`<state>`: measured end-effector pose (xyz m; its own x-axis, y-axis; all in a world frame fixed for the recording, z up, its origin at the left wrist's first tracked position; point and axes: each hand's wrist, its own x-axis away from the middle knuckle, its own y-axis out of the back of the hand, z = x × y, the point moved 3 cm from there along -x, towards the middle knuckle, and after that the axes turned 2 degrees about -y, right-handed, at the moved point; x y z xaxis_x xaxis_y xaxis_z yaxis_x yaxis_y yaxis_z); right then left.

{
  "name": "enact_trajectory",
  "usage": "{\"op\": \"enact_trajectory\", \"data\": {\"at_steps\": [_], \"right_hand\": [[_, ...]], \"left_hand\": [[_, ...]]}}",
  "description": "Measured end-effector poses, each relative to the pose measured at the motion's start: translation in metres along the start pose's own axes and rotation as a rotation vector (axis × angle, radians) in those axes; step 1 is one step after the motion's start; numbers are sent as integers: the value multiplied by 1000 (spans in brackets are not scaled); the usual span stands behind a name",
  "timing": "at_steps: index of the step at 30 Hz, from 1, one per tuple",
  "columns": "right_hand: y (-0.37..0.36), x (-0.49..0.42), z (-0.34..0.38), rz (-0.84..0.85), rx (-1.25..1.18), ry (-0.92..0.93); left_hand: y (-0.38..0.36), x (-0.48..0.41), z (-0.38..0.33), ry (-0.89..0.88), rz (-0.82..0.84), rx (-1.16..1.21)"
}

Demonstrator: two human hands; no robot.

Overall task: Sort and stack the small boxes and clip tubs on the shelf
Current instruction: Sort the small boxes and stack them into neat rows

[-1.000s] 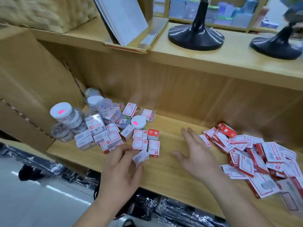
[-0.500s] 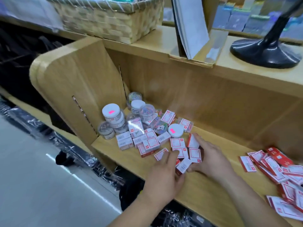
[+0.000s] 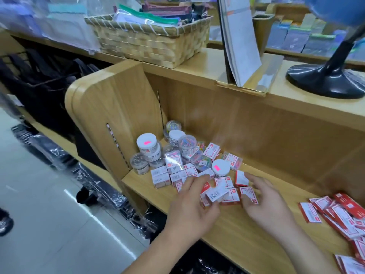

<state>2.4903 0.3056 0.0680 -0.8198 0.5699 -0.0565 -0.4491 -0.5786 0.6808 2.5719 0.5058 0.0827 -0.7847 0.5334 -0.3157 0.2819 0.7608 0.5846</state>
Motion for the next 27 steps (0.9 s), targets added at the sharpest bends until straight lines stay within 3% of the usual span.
{"op": "enact_trajectory", "data": {"at_steps": [4, 8, 11, 16, 21, 27], "right_hand": [[-15, -4, 17, 33, 89, 5], [-16, 4, 24, 122, 327, -128], [-23, 11, 18, 172, 397, -134], [-26, 9, -5, 126, 403, -106], [-22, 5, -16, 46, 237, -79], [0, 9, 7, -91, 38, -112]], "left_hand": [[23, -41, 18, -5, -64, -211], [17, -53, 38, -4, 89, -475], [20, -44, 40, -50, 54, -570], [32, -1, 49, -85, -116, -372], [16, 22, 65, 3, 59, -216], [12, 14, 69, 50, 63, -61]]}}
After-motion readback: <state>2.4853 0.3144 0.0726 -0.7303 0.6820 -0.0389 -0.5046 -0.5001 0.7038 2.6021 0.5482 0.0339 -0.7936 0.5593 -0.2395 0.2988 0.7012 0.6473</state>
